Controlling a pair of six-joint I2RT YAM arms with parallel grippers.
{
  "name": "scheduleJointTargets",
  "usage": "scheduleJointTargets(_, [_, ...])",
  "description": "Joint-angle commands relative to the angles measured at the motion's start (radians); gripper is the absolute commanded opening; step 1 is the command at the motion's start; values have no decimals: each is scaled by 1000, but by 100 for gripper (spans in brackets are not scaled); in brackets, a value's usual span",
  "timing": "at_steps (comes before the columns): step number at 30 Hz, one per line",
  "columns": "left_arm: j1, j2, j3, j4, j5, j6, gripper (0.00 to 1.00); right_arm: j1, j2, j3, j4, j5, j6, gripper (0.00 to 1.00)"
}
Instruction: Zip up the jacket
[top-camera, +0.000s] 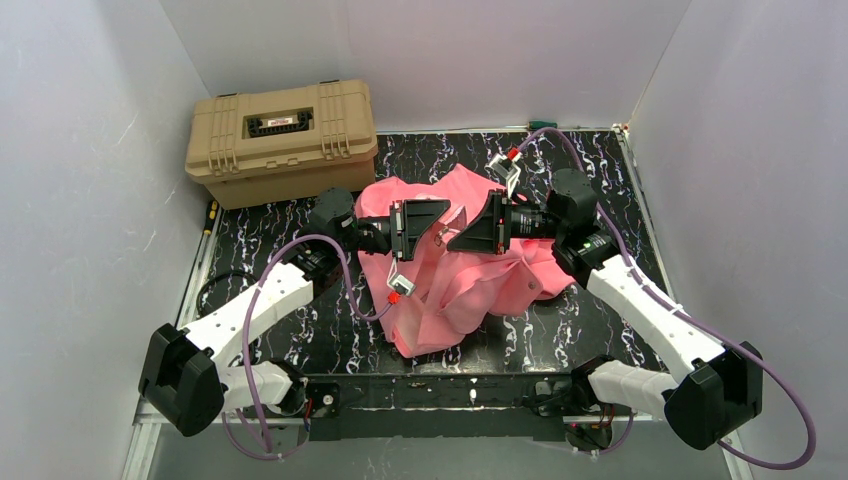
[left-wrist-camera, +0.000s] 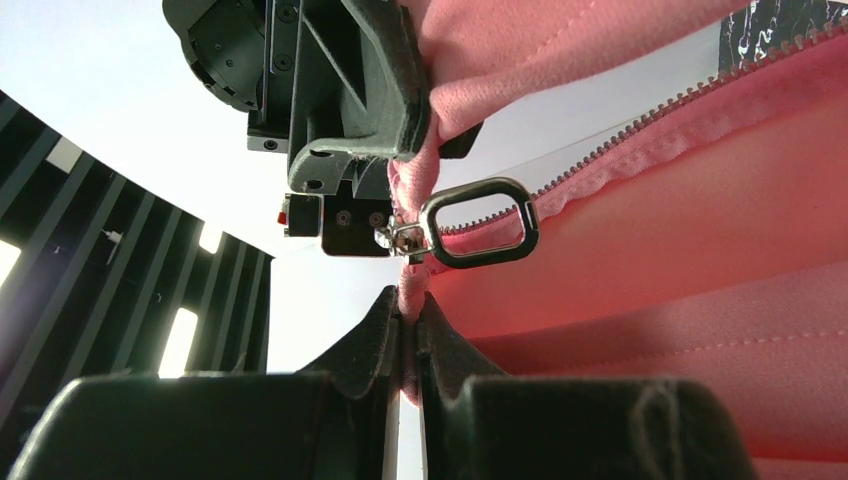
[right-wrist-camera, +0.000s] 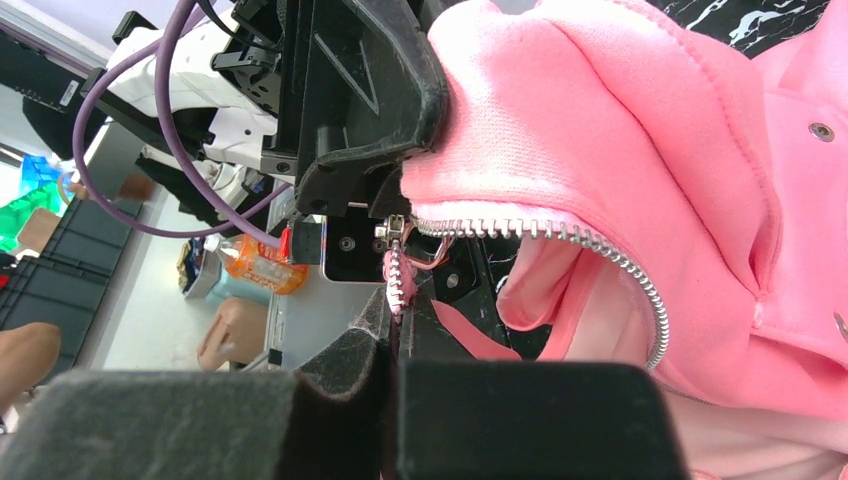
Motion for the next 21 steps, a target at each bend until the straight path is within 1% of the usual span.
scheduleJointTargets(1, [-4, -43, 5, 21, 34, 437, 0, -6, 0, -8, 72, -19, 12, 1])
scheduleJointTargets(12, [-4, -39, 11, 19, 31, 441, 0, -6, 2, -31, 85, -25, 22, 1])
scheduleJointTargets(21, [-3, -41, 6, 12, 31, 448, 0, -5, 21, 15, 95, -28, 27, 1])
